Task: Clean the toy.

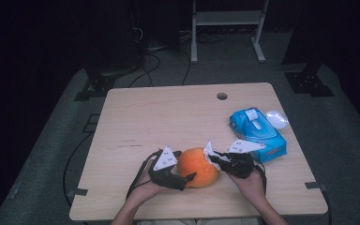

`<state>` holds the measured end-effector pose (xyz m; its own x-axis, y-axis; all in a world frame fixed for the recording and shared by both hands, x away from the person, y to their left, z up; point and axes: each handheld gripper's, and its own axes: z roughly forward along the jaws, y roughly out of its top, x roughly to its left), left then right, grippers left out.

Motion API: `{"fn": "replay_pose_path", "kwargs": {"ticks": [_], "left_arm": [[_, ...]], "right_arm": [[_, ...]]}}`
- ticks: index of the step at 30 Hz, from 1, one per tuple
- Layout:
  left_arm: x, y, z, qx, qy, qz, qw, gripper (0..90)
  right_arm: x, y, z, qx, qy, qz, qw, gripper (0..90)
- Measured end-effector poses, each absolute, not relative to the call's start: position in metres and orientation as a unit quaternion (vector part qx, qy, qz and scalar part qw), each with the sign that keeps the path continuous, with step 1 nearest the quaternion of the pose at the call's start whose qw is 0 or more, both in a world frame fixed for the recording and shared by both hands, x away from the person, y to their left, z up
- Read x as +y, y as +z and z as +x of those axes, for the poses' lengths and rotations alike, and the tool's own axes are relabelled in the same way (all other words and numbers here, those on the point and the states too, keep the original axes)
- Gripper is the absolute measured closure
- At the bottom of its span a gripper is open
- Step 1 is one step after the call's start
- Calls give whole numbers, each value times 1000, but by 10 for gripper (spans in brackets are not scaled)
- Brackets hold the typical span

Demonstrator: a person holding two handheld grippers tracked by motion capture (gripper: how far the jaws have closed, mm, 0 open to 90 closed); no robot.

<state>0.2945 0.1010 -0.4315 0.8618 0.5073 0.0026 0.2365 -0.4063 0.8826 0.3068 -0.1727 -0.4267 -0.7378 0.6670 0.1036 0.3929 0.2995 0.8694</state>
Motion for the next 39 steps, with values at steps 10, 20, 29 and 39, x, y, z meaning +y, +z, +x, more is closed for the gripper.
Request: {"fn": "replay_pose_path", "kwargs": {"ticks": [10, 20, 29, 39], "left_arm": [[86, -436, 289, 203, 139, 841, 482, 189], [88, -447, 296, 238, 105, 838, 479, 230], [88, -444, 292, 237, 115, 830, 491, 378], [80, -457, 298, 270, 88, 808, 516, 83]], "right_arm": [[-147, -414, 289, 811, 495, 273, 151, 797], [-161, -417, 297, 796, 502, 307, 141, 797], [-167, -413, 298, 803, 479, 305, 179, 797], [-184, -423, 310, 795, 477, 342, 152, 798]]}}
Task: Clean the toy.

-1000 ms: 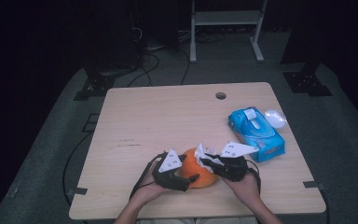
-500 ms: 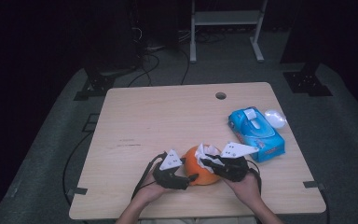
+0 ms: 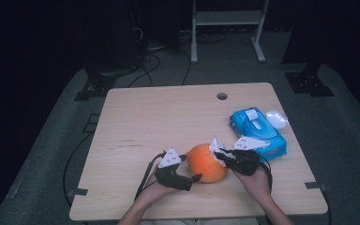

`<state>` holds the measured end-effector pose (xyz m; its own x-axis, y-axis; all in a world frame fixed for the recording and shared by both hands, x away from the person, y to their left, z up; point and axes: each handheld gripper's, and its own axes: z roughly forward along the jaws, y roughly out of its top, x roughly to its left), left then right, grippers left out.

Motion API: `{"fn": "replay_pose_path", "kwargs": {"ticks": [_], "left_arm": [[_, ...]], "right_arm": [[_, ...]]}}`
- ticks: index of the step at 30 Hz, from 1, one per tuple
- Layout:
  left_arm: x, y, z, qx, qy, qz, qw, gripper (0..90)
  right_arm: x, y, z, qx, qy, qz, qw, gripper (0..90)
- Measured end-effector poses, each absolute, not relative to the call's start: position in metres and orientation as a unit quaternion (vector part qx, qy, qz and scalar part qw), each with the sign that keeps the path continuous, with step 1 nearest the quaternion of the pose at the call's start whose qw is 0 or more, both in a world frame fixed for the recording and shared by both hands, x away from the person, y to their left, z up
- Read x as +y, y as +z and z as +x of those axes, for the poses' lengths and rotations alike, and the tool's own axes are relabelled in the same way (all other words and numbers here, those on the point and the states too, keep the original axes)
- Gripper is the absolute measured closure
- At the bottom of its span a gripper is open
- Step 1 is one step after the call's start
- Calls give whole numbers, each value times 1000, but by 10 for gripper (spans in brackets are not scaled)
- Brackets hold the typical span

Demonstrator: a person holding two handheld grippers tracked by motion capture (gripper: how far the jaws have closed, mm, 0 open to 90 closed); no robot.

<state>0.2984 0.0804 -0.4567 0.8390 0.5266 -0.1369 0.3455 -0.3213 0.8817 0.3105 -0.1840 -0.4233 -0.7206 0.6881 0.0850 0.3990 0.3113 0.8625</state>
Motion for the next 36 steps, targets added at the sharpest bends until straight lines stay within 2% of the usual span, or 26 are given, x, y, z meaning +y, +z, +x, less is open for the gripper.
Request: {"fn": "replay_pose_path", "kwargs": {"ticks": [3, 7, 9, 12, 18, 27, 30, 32, 36], "left_arm": [[74, -462, 296, 276, 95, 805, 516, 78], [71, -456, 293, 272, 129, 800, 520, 348], [71, -449, 293, 268, 131, 799, 522, 401], [77, -441, 293, 263, 131, 800, 524, 414], [94, -427, 291, 253, 125, 801, 529, 417], [88, -423, 287, 236, 134, 807, 524, 401], [89, -425, 290, 254, 122, 788, 547, 295], [89, -426, 292, 271, 121, 783, 546, 189], [85, -435, 294, 283, 98, 785, 542, 153]], "right_arm": [[-185, -425, 312, 794, 478, 346, 147, 798], [-188, -427, 314, 786, 485, 359, 137, 798], [-190, -426, 314, 778, 492, 367, 132, 800], [-190, -422, 311, 770, 509, 367, 118, 806], [-179, -418, 303, 779, 517, 338, 108, 809], [-164, -400, 287, 793, 528, 273, 133, 807], [-172, -408, 297, 796, 511, 296, 135, 807], [-179, -415, 303, 788, 513, 318, 123, 808], [-180, -414, 302, 790, 507, 321, 128, 808]]}}
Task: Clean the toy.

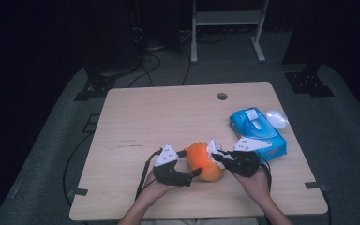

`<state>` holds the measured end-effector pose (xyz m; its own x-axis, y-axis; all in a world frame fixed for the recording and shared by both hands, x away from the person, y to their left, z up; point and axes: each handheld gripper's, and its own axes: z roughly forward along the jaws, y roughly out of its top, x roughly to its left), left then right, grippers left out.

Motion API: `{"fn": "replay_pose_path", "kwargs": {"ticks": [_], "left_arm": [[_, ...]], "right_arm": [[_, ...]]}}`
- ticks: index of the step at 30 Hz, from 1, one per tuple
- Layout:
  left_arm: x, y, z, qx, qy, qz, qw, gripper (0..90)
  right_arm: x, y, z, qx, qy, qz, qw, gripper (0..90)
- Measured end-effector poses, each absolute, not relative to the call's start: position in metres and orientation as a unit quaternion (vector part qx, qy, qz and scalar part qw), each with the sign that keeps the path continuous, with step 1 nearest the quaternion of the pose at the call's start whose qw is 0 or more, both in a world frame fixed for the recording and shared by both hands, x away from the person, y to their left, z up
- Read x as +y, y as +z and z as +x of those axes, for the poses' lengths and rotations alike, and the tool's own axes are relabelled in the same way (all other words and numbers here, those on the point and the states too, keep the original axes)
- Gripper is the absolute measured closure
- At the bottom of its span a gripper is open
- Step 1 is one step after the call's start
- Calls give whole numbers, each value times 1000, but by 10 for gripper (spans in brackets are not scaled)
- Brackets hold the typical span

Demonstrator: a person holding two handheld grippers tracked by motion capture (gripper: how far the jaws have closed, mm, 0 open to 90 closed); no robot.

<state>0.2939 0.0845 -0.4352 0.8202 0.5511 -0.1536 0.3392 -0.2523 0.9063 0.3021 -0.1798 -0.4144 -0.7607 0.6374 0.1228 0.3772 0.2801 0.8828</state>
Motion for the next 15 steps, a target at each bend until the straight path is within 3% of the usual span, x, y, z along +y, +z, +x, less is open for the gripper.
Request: {"fn": "replay_pose_path", "kwargs": {"ticks": [1, 4, 5, 11, 15], "left_arm": [[84, -436, 294, 285, 98, 786, 541, 159], [85, -433, 292, 278, 110, 788, 538, 317], [85, -432, 291, 273, 111, 790, 538, 333], [82, -429, 290, 257, 128, 800, 527, 348], [83, -429, 289, 255, 128, 798, 531, 362]], "right_arm": [[-179, -415, 301, 791, 504, 320, 130, 807], [-177, -413, 299, 788, 510, 319, 132, 810], [-174, -410, 296, 790, 511, 310, 137, 811], [-150, -400, 278, 809, 518, 241, 142, 810], [-162, -397, 287, 802, 506, 270, 169, 810]]}}
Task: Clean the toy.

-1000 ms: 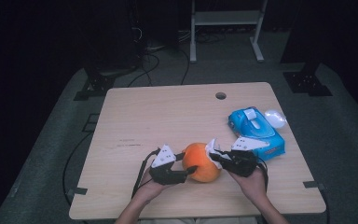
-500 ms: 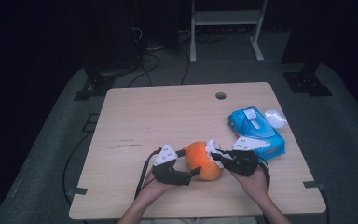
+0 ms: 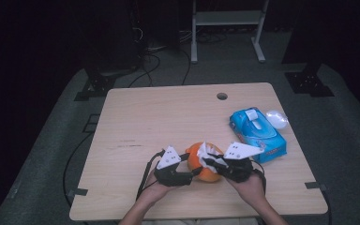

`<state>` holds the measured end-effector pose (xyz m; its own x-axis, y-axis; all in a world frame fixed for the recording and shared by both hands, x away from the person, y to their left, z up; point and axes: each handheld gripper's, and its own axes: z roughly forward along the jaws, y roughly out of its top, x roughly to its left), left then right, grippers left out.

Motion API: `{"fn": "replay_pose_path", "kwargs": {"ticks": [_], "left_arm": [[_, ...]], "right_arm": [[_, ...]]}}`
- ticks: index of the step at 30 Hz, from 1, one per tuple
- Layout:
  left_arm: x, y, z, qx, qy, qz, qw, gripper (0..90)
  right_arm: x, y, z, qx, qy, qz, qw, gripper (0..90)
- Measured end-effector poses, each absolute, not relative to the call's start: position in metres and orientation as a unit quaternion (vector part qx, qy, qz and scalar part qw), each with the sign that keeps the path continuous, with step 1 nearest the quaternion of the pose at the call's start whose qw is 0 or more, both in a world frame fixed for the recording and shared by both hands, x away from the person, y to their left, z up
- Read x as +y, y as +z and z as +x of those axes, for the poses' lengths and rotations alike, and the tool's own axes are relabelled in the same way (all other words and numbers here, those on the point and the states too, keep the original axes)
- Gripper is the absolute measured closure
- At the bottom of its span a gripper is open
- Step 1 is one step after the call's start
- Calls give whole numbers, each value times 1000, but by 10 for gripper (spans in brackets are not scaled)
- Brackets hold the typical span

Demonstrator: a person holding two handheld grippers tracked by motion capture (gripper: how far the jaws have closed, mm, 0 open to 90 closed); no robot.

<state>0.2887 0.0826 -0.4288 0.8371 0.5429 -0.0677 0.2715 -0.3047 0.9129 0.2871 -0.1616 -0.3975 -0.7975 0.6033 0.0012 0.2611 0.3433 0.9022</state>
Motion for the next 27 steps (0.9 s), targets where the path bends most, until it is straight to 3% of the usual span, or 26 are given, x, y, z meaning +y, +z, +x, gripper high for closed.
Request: {"fn": "replay_pose_path", "kwargs": {"ticks": [2, 5, 12, 17, 19, 23, 25, 27], "left_arm": [[82, -429, 289, 256, 124, 796, 535, 336], [80, -431, 292, 270, 108, 790, 540, 195], [76, -429, 284, 237, 139, 806, 525, 326], [73, -429, 280, 219, 150, 812, 521, 337], [73, -428, 281, 223, 146, 809, 524, 300], [80, -428, 292, 289, 109, 781, 543, 89], [81, -434, 295, 295, 86, 782, 542, 92], [79, -437, 293, 286, 81, 786, 542, 153]], "right_arm": [[-171, -399, 293, 799, 498, 289, 177, 810], [-179, -404, 293, 795, 502, 298, 162, 810], [-148, -399, 278, 809, 518, 246, 131, 810], [-158, -396, 286, 803, 505, 272, 162, 811], [-167, -397, 291, 800, 498, 287, 171, 810], [-175, -402, 289, 802, 493, 294, 164, 810], [-175, -402, 285, 807, 487, 290, 167, 810], [-173, -403, 283, 807, 489, 288, 163, 810]]}}
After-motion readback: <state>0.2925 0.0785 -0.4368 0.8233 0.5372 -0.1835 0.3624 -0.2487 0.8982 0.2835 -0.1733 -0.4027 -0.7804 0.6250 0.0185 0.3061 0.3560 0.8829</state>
